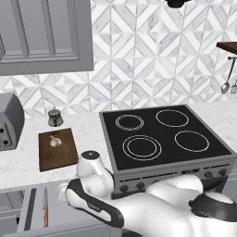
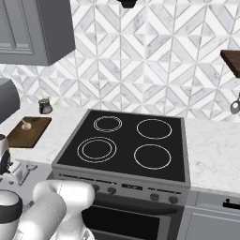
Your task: Place the appropriate cutting tool for cutting the garlic skin on the cutting board.
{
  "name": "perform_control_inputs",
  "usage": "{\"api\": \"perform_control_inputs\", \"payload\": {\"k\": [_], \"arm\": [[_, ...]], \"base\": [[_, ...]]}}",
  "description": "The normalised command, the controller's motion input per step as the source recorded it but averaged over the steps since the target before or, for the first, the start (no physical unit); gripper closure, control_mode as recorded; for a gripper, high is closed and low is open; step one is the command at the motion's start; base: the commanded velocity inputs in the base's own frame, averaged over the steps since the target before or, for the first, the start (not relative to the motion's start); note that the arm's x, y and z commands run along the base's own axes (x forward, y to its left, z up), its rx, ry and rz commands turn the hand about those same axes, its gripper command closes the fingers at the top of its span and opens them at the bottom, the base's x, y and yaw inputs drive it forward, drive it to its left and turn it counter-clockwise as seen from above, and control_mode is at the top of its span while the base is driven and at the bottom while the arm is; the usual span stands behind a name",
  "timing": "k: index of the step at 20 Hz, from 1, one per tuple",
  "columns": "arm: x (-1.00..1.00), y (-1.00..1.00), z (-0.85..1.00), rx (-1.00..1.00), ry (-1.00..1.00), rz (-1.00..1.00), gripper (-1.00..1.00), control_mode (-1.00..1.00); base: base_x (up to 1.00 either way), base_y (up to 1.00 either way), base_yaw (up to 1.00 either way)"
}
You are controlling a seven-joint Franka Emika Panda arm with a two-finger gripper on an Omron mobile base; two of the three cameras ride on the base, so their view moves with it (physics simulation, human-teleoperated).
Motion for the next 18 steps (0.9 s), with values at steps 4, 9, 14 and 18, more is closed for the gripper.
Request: {"api": "perform_control_inputs", "payload": {"k": [4,9,14,18], "arm": [[0.00,0.28,-0.46,-0.01,0.00,0.01,-1.00,-1.00],[0.00,0.18,-0.42,0.00,0.00,0.02,-1.00,-1.00],[-0.01,0.27,-0.41,0.00,0.00,0.02,-1.00,-1.00],[-0.26,0.40,-0.07,0.00,0.04,0.00,-1.00,-1.00]], "base": [[0.00,0.00,0.00],[0.00,0.00,0.00],[0.00,0.00,0.00],[0.00,0.00,0.00]]}}
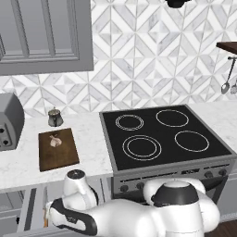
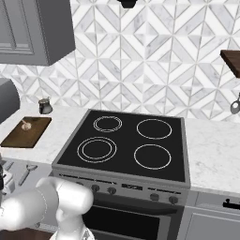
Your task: Place the appropriate cutting tool for cutting the garlic skin on the cutting board.
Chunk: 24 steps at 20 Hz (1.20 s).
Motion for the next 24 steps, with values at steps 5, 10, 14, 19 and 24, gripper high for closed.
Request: {"api": "perform_control_inputs", "payload": {"k": [5,10,14,19,24], "arm": [[-0.40,0.42,-0.12,0.00,0.12,0.01,-1.00,-1.00],[-0.57,0.31,-0.07,0.00,0.12,0.05,-1.00,-1.00],[-0.76,0.18,0.00,0.00,0.11,0.04,-1.00,-1.00],[-0.84,0.05,0.00,0.00,0.11,0.03,-1.00,-1.00],[-0.60,-0.01,0.00,0.00,0.08,0.00,-1.00,-1.00]], "base": [[0.00,0.00,0.00],[0.00,0.00,0.00],[0.00,0.00,0.00],[0.00,0.00,0.00],[0.00,0.00,0.00]]}}
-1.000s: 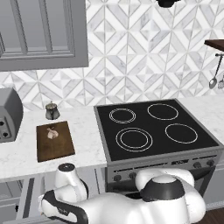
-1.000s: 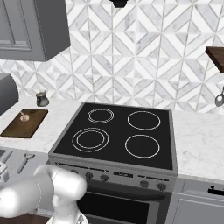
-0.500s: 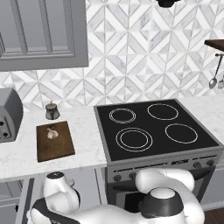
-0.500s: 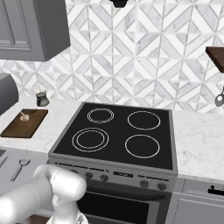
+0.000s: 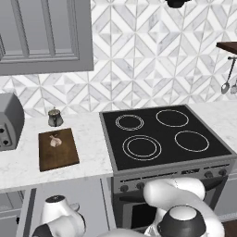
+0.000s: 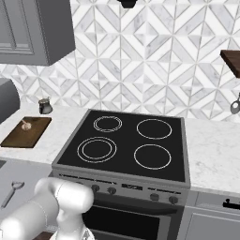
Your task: Place the appropriate cutting tool for cutting the garlic skin on the cutting board.
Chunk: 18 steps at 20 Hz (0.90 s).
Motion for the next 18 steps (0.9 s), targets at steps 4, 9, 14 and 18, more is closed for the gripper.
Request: {"api": "perform_control_inputs", "payload": {"k": [4,9,14,18], "arm": [[0.14,-0.05,0.10,0.00,0.00,0.00,-1.00,-1.00],[0.79,-0.04,0.07,0.00,0.00,0.00,-1.00,-1.00],[0.76,0.03,0.00,0.00,0.00,0.00,-1.00,-1.00],[0.46,0.23,-0.16,-0.03,0.00,0.00,-1.00,-1.00]], "base": [[0.00,0.00,0.00],[0.00,0.00,0.00],[0.00,0.00,0.00],[0.00,0.00,0.00]]}}
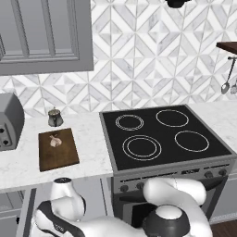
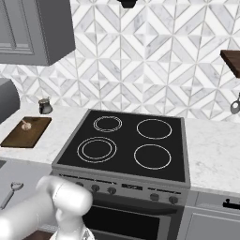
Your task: Place the appropriate cutting tool for cutting the garlic skin on the cutting board.
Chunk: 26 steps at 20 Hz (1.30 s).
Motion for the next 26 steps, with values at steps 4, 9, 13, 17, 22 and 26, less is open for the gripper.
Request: {"api": "perform_control_inputs", "payload": {"k": [4,9,13,17,22,26], "arm": [[0.27,0.40,-0.37,-0.10,0.00,0.00,-1.00,-1.00],[0.07,0.57,-0.44,-0.13,0.00,0.00,-1.00,-1.00],[0.00,0.52,-0.38,-0.08,0.00,0.00,-1.00,-1.00],[0.00,0.41,-0.49,-0.07,0.00,0.00,-1.00,-1.00],[-0.40,0.09,-0.68,-0.02,0.00,0.00,-1.00,-1.00],[-0.34,0.02,-0.68,0.00,0.02,0.00,-1.00,-1.00]], "base": [[0.00,0.00,0.00],[0.00,0.00,0.00],[0.00,0.00,0.00],[0.00,0.00,0.00],[0.00,0.00,0.00],[0.00,0.00,0.00]]}}
